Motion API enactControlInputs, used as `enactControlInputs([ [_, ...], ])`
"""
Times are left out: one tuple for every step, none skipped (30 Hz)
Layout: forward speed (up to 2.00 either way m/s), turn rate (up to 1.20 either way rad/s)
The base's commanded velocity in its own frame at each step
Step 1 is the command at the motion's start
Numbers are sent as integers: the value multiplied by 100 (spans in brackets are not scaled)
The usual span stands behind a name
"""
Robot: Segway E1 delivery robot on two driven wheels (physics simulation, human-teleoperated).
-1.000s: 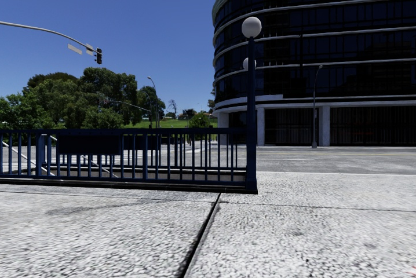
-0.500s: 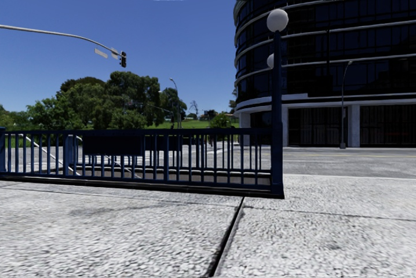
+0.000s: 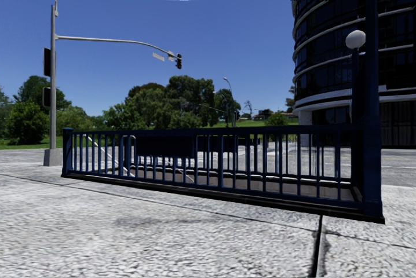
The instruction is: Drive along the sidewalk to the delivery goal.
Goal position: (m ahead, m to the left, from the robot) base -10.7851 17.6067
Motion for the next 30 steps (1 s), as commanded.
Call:
enactControlInputs([
  [200,69],
  [200,73],
  [200,76],
  [200,76],
  [200,78],
  [200,79],
  [200,79],
  [200,80],
  [200,80],
  [200,81],
  [200,81],
  [200,82],
  [200,82],
  [200,82],
  [200,82],
  [200,82],
  [200,82],
  [200,82],
  [200,82],
  [200,82],
  [200,82],
  [200,82],
  [200,82],
  [200,82],
  [200,82],
  [200,82],
  [200,82],
  [200,82],
  [200,82],
  [200,82],
])
